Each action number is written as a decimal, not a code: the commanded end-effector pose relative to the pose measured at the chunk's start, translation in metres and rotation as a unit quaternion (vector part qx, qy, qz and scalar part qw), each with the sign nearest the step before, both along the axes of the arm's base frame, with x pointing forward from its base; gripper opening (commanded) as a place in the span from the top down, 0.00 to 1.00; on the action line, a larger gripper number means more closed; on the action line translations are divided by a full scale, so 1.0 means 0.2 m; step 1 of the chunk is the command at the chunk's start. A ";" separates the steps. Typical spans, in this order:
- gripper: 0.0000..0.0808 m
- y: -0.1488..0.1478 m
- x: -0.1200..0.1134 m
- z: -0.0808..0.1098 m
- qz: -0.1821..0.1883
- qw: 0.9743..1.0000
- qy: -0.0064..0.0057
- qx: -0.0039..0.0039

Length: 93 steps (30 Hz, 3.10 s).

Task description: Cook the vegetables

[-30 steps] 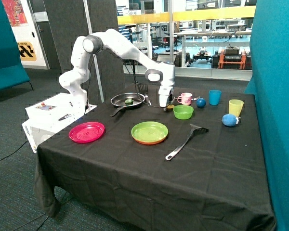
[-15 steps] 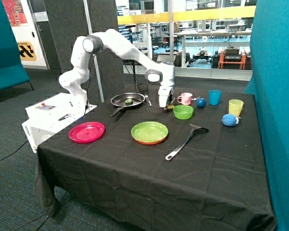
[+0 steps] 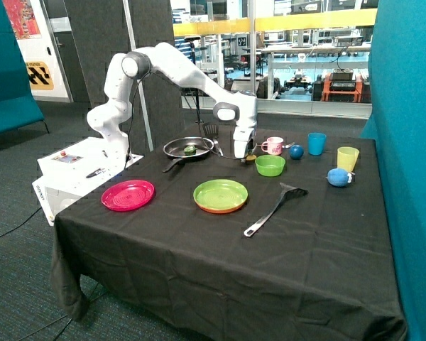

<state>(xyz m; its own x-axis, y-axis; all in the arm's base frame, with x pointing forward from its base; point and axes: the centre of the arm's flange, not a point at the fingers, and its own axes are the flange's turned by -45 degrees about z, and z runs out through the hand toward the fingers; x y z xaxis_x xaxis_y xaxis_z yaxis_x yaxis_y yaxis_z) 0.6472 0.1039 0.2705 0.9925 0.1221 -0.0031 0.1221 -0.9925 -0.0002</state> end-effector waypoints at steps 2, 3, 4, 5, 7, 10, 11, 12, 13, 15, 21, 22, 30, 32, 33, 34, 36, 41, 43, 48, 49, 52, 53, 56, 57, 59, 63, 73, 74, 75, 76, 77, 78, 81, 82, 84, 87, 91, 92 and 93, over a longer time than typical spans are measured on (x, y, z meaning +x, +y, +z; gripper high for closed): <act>1.00 0.00 -0.04 0.14 0.024 1.000 -0.002 0.000; 1.00 0.00 -0.04 0.16 0.026 1.000 -0.002 0.000; 1.00 0.00 -0.05 0.18 0.032 0.999 -0.002 0.000; 1.00 -0.01 -0.06 0.20 0.032 0.999 -0.002 0.000; 1.00 -0.01 -0.07 0.22 0.036 0.999 -0.002 0.000; 1.00 -0.02 -0.10 0.27 0.044 0.999 -0.002 0.000; 1.00 -0.02 -0.11 0.28 0.046 0.999 -0.002 0.000; 1.00 -0.03 -0.12 0.28 0.048 0.999 -0.002 0.000; 1.00 -0.03 -0.13 0.29 0.052 0.999 -0.002 0.000; 1.00 -0.03 -0.17 0.32 0.056 0.998 -0.002 0.000; 1.00 -0.05 -0.27 0.37 0.076 0.997 -0.002 0.000; 1.00 -0.05 -0.30 0.39 0.080 0.997 -0.002 0.000; 1.00 -0.08 -0.43 0.46 0.100 0.995 -0.002 0.000; 1.00 -0.09 -0.47 0.48 0.105 0.994 -0.002 0.000; 1.00 -0.09 -0.49 0.48 0.109 0.994 -0.002 0.000; 1.00 -0.09 -0.51 0.49 0.113 0.994 -0.002 0.000; 1.00 -0.10 -0.56 0.49 0.118 0.993 -0.002 0.000; 1.00 -0.10 -0.68 0.49 0.137 0.991 -0.002 0.000; 1.00 -0.10 -0.73 0.49 0.143 0.990 -0.002 0.000; 1.00 -0.09 -0.86 0.47 0.166 0.986 -0.002 0.000; 1.00 -0.08 -0.89 0.47 0.170 0.985 -0.002 0.000; 1.00 -0.07 -0.96 0.47 0.184 0.983 -0.001 0.000; 1.00 -0.07 -0.98 0.47 0.187 0.982 -0.001 0.000; 1.00 -0.07 -1.05 0.46 0.198 0.980 -0.001 0.000; 1.00 -0.07 -1.07 0.46 0.201 0.979 -0.001 0.000; 1.00 -0.07 -1.11 0.45 0.207 0.978 -0.001 0.000; 1.00 -0.08 -1.19 0.44 0.215 0.977 -0.001 0.000; 1.00 -0.09 -1.41 0.38 0.245 0.970 -0.001 0.000; 1.00 -0.09 -1.43 0.36 0.247 0.969 -0.001 0.000; 1.00 -0.09 -1.44 0.35 0.252 0.968 -0.001 0.000; 1.00 -0.08 -1.45 0.34 0.254 0.967 -0.001 0.000; 1.00 -0.08 -1.46 0.33 0.257 0.966 -0.001 0.000; 1.00 -0.07 -1.46 0.33 0.261 0.965 -0.001 0.000; 1.00 -0.05 -1.46 0.32 0.274 0.962 -0.001 0.000; 1.00 -0.04 -1.45 0.32 0.277 0.961 -0.001 0.000; 1.00 -0.01 -1.46 0.32 0.294 0.956 -0.001 0.001; 1.00 0.03 -1.47 0.32 0.315 0.949 -0.001 0.001; 1.00 0.09 -1.51 0.30 0.332 0.943 -0.001 0.001; 1.00 0.11 -1.52 0.30 0.338 0.941 -0.001 0.001; 1.00 0.12 -1.53 0.29 0.342 0.940 -0.001 0.001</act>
<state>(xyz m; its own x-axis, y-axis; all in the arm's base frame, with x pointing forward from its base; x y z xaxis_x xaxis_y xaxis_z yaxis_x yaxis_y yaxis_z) 0.3551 0.1064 0.3351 0.7481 0.6636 0.0006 0.6636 -0.7481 0.0038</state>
